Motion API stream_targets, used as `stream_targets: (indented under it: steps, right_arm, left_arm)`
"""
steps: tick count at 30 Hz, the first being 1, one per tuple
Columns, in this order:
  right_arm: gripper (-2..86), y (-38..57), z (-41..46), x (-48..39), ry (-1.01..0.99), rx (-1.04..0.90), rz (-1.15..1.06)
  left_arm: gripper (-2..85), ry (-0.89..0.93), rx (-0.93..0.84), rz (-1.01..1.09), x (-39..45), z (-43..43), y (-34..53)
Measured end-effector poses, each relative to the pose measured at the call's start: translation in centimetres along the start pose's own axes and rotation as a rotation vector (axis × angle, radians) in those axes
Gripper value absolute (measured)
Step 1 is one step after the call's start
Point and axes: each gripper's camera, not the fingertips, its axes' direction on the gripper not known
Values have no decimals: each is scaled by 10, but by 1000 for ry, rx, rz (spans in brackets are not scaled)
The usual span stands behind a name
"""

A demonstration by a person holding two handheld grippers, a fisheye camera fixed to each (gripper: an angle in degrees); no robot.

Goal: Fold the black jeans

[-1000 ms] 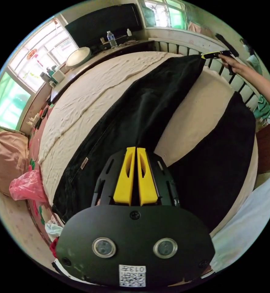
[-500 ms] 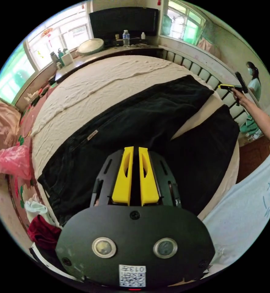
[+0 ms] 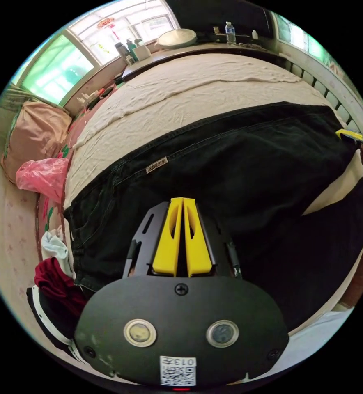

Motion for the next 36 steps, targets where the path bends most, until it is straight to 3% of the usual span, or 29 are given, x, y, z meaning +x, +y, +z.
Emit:
stream_targets:
  steps: [2,5,8,16,19,24,28,31,36]
  right_arm:
    - [1,-5,-6,10,5,-10,60]
    - [1,-10,-40,-1,-59,142,15]
    - [1,-21,-48,-37,-126,177,-100]
    - [1,-54,-18,-127,-214,129,-293]
    - [2,-64,3,-138,-157,38,-292]
    - [4,-75,2,-134,-151,45,-227]
    - [14,-80,-13,-89,-133,117,-79]
    - [53,-86,-13,-58,-114,97,-116]
    - [107,-113,-17,-22,-64,55,-239]
  left_arm:
    - [-3,-3,7,-92,-16,-8,-2]
    - [-3,-8,107,-77,-35,-33,10]
    - [-3,-122,49,-118,-62,-24,26]
    - [-3,-153,-94,-270,-129,25,56]
    - [-3,-154,-43,-259,-134,25,62]
    - [-2,-138,-45,-267,-146,22,62]
    - [1,-80,56,-364,-188,6,72]
    - [14,-72,100,-272,-222,2,59]
    - [86,-136,-33,142,-239,11,-7]
